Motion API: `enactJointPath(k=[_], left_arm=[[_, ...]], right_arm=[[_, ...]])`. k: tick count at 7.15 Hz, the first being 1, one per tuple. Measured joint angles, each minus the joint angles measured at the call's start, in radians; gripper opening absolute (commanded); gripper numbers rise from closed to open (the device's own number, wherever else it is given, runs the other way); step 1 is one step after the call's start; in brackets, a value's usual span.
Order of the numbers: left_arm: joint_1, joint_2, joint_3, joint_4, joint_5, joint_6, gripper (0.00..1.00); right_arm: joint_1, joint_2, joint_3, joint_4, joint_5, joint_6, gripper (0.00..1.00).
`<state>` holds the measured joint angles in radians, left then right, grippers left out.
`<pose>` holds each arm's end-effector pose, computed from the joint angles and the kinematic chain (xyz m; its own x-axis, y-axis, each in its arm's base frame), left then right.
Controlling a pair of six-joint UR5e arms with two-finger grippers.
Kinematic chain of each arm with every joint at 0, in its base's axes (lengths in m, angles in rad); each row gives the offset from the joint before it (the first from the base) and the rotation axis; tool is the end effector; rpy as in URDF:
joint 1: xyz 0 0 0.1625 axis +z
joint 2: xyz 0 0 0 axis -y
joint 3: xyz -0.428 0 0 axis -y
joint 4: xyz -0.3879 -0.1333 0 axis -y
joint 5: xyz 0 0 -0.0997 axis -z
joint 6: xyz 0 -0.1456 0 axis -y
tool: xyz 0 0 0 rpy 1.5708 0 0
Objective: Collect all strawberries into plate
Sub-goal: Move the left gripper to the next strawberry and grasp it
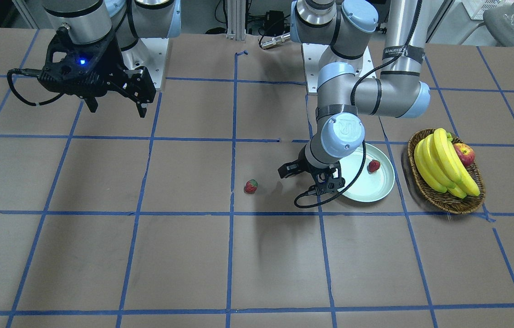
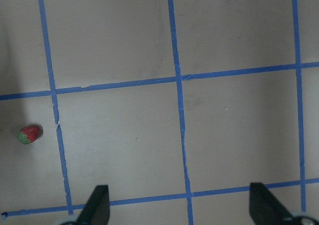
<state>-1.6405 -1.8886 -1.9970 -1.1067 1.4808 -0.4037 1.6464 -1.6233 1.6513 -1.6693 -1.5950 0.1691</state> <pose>-0.1791 -0.4636 0.1395 -0.9416 -0.3356 -0.0291 -0.3294 0.8992 0.2880 0.1653 -0.4638 0.4409 -0.9954 0.0946 0.0119 0.0935 0.9929 -0.0735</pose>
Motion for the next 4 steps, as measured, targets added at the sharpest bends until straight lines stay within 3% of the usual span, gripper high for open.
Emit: enactJointPath(k=[1, 2, 3, 4], left_arm=[[-0.002, -0.019, -0.001, 0.001, -0.003, 0.016, 0.86], [-0.003, -0.034, 0.000, 0.001, -0.020, 0.026, 0.45], [-0.004, -0.041, 0.002, 0.001, -0.043, 0.038, 0.15], [-0.005, -0.042, 0.002, -0.001, -0.054, 0.060, 0.01]], right_arm=[[0.001, 0.000, 0.000, -0.016, 0.001, 0.000, 1.00], [0.002, 0.000, 0.001, -0.025, 0.002, 0.000, 1.00], [0.003, 0.000, 0.001, -0.029, 0.003, 0.000, 1.00], [0.004, 0.001, 0.001, -0.031, 0.003, 0.000, 1.00]])
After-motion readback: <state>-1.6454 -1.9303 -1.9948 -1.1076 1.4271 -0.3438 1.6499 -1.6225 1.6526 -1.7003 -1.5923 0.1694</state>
